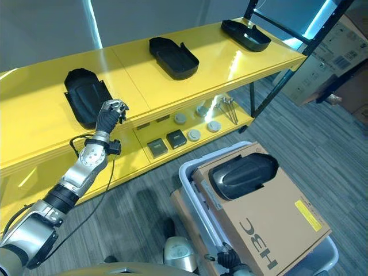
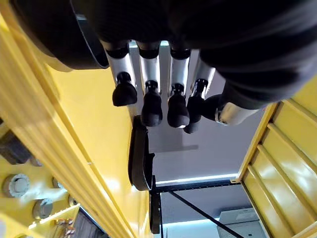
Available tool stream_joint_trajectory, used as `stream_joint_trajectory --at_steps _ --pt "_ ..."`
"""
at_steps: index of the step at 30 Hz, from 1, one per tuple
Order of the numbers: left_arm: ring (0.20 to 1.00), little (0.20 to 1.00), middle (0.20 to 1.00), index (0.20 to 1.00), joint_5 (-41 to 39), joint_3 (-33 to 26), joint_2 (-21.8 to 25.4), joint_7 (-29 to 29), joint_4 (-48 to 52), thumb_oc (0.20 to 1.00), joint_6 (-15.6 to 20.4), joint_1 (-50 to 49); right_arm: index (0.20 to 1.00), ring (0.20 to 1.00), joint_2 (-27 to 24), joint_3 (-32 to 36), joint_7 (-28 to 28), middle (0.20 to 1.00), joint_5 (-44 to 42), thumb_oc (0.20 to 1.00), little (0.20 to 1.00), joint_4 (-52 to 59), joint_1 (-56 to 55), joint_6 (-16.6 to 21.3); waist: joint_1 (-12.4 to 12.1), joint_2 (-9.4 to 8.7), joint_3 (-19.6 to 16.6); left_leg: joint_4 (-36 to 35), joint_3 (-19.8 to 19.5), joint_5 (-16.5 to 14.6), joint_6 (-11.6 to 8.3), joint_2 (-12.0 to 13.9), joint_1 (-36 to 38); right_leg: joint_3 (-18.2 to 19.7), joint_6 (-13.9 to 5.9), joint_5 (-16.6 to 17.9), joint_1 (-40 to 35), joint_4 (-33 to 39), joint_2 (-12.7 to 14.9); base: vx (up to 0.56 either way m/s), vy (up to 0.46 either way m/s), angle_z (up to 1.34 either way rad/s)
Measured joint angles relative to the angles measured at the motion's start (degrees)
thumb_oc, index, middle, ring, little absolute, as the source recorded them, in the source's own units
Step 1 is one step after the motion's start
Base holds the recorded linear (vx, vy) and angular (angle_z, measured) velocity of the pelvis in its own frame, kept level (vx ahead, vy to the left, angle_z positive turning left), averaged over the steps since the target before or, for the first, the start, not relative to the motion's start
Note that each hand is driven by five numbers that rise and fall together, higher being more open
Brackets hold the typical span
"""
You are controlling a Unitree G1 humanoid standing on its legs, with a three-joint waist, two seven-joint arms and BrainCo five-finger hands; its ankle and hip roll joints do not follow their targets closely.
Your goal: Move parts from the plastic box to the shelf.
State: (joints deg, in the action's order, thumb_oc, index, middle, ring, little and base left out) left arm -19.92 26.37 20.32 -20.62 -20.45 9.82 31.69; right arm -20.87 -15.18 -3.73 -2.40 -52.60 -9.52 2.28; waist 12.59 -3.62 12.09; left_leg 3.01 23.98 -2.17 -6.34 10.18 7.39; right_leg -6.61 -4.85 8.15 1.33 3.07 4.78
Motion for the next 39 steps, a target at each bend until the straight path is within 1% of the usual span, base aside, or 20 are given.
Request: stream_joint_trajectory --at_steps 3,6,11,16,19,21,28,35,39 --pt "0.2 0.2 0.2 0.2 0.0 -0.08 0.01 -0.34 -3.93 0.2 -0.59 0.21 1.0 1.0 0.02 -0.21 0.06 1.0 0.01 1.0 1.0 0.0 0.01 0.0 0.11 0.0 0.0 0.13 0.18 -0.11 -0.17 0.32 0.16 0.14 0.02 -0.01 -0.07 0.0 -0.29 0.01 -0.012 -0.04" --pt "0.2 0.2 0.2 0.2 -0.02 -0.94 -0.04 -0.31 -12.16 0.2 -0.77 0.31 1.0 1.0 0.07 -0.32 0.1 1.0 0.01 1.0 1.0 -0.01 0.02 0.02 0.64 -0.24 0.23 0.89 0.72 -0.42 -0.42 0.54 0.03 0.68 0.07 0.01 0.1 -0.01 -0.39 0.0 -0.012 -0.08" --pt "0.2 0.2 0.2 0.2 0.39 -1.61 -0.15 -0.57 -12.7 0.2 -0.64 0.31 1.0 1.0 0.07 -0.49 0.08 1.0 0.01 1.0 1.0 -0.09 0.11 0.05 0.49 -0.75 0.7 2.02 1.03 -0.82 -0.67 0.77 -0.75 1.03 0.12 0.07 0.67 -0.22 -0.4 0.0 -0.006 -0.03" --pt "0.2 0.2 0.2 0.2 1.25 -1.71 0.02 -1.67 -12.78 0.2 -0.3 0.32 1.0 1.0 0.07 -0.44 0.07 1.0 0.0 1.0 1.0 -0.13 0.11 0.0 0.52 -0.76 0.71 1.99 1.04 -0.84 -0.67 0.76 -0.65 1.03 0.13 0.08 0.58 -0.22 -0.41 0.0 0.0 0.0" --pt "0.2 0.2 0.2 0.2 2.13 -3.01 0.07 -1.96 -12.85 0.2 -0.06 0.37 1.0 1.0 0.07 -0.44 0.07 1.0 0.0 1.0 1.0 -0.13 0.1 0.0 0.63 -0.76 0.71 1.96 1.1 -0.84 -0.67 0.76 -0.28 1.09 0.13 0.08 0.29 -0.22 -0.45 0.0 0.0 0.0" --pt "0.2 0.2 0.2 0.2 2.74 -3.37 0.18 -2.5 -15.01 0.2 0.09 2.5 1.0 1.0 0.05 -0.44 0.07 1.0 0.0 1.0 1.0 -0.15 0.09 -0.03 0.66 -0.77 0.7 2.02 1.08 -0.85 -0.66 0.78 0.12 1.08 0.2 0.13 -0.15 -0.18 -0.43 0.02 0.0 0.0" --pt "0.2 0.2 0.2 0.2 2.79 -3.87 1.0 -3.03 -17.24 0.2 0.02 6.87 1.0 1.0 0.05 -0.53 0.15 1.0 0.01 1.0 1.0 -0.15 0.09 -0.02 1.18 -0.81 0.67 2.04 1.17 -0.9 -0.66 0.96 0.73 1.19 0.22 0.14 -0.71 -0.18 -0.64 0.02 0.0 0.0" --pt "0.2 0.2 0.2 0.2 2.8 -3.92 1.07 -3.1 -21.3 0.2 -1.21 7.5 1.0 1.0 0.04 -1.28 1.24 1.0 0.01 1.0 1.0 -0.23 0.09 -0.02 1.49 -1.04 0.39 2.23 1.2 -0.88 -0.77 1.39 0.74 1.23 0.4 0.26 -0.75 -0.13 -1.06 0.0 0.0 0.0" --pt "0.2 0.2 0.2 0.2 2.79 -3.93 1.1 -3.17 -23.51 0.2 -2.02 7.51 1.0 1.0 0.02 -2.13 1.66 1.0 0.01 1.0 1.0 -0.68 0.04 -0.01 1.56 -1.82 -0.21 3.23 1.23 -1.3 -1.14 1.67 0.48 1.33 0.44 0.28 -0.79 -0.18 -1.09 0.0 -0.003 -0.01"
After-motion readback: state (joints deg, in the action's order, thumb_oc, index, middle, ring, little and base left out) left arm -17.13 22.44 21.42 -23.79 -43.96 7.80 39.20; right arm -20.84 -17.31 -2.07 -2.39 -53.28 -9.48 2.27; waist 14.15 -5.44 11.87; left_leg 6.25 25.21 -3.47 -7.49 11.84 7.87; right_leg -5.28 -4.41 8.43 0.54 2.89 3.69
